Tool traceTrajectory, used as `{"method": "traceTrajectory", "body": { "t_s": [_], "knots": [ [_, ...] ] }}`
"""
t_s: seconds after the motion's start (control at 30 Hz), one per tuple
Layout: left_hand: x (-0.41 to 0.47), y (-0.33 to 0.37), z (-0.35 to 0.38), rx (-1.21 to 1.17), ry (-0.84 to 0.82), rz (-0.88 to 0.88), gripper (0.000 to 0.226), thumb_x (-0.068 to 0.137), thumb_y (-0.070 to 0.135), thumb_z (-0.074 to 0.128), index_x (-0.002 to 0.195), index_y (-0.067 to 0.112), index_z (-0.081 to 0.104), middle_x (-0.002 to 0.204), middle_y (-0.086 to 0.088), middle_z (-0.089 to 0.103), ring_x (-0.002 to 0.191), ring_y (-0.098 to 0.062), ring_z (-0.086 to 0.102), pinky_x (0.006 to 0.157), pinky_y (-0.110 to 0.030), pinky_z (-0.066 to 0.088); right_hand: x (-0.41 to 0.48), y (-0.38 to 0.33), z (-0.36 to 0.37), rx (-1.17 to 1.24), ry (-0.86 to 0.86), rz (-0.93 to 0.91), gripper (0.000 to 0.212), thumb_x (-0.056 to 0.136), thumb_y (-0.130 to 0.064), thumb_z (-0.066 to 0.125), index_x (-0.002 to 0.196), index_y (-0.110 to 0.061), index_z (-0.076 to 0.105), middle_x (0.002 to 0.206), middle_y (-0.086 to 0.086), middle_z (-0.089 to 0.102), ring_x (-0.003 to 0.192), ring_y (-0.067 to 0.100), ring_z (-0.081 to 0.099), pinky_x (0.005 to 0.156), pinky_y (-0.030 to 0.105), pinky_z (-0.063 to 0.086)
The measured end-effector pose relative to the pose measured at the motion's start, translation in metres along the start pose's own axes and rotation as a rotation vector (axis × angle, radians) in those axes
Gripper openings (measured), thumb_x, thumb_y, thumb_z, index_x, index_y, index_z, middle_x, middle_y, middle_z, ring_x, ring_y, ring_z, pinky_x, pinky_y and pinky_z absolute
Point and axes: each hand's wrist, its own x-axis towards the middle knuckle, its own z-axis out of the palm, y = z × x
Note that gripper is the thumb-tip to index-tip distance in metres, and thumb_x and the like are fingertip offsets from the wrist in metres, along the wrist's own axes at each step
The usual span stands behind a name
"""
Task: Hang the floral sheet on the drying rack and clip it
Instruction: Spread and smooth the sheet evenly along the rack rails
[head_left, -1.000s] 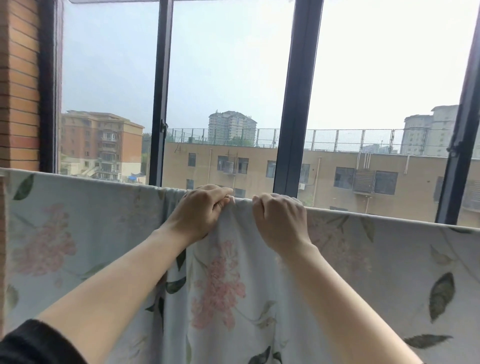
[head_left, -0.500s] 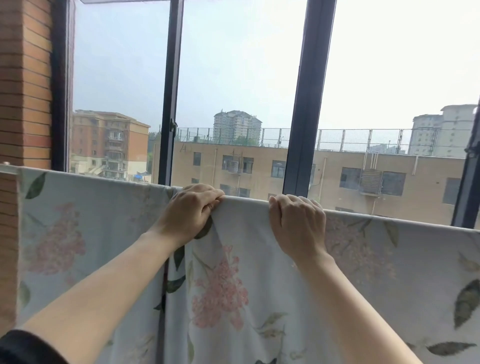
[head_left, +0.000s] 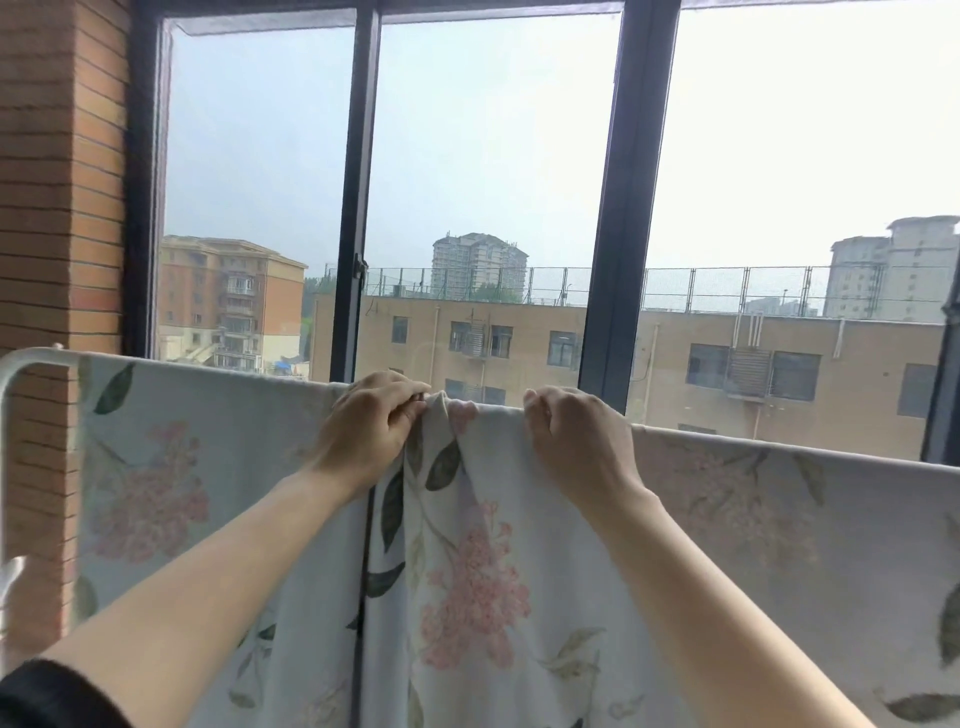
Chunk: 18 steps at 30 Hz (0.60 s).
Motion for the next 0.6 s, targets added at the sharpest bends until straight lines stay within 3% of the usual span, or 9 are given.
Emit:
{"method": "traceTrajectory", "body": {
  "t_s": [0.17,0.37,0.6],
  "knots": [
    [0.000,-0.007,0.005,0.002,-0.025,0.005,0.024,0.090,0.027,0.060,0.112,0.022,0.068,0.097,0.003,0.061,0.098,-0.019,0.054,0.089,-0.036,0.044,-0.010,-0.004,0.021,-0.064,0.132,0.045,0.041,0.091,-0.033,0.038,0.062,-0.018,0.062,0.065,-0.003,0.067,0.064,0.022,0.062,0.072,0.030,0.041],
    [0.001,-0.012,-0.002,-0.074,0.044,0.064,0.018,0.088,0.011,0.062,0.102,0.012,0.073,0.092,-0.002,0.068,0.091,-0.018,0.059,0.084,-0.032,0.048,-0.012,-0.003,0.019,-0.101,0.151,0.027,0.041,0.091,-0.035,0.036,0.065,-0.019,0.064,0.067,-0.004,0.068,0.067,0.022,0.063,0.070,0.030,0.042],
    [-0.006,-0.051,-0.027,-0.001,0.044,0.073,0.019,0.090,0.013,0.060,0.103,0.011,0.073,0.094,-0.001,0.068,0.092,-0.020,0.059,0.083,-0.035,0.048,-0.014,0.000,0.019,-0.150,0.192,0.028,0.046,0.092,-0.039,0.030,0.065,-0.020,0.062,0.065,-0.005,0.065,0.064,0.024,0.061,0.066,0.030,0.039]
  ]
}}
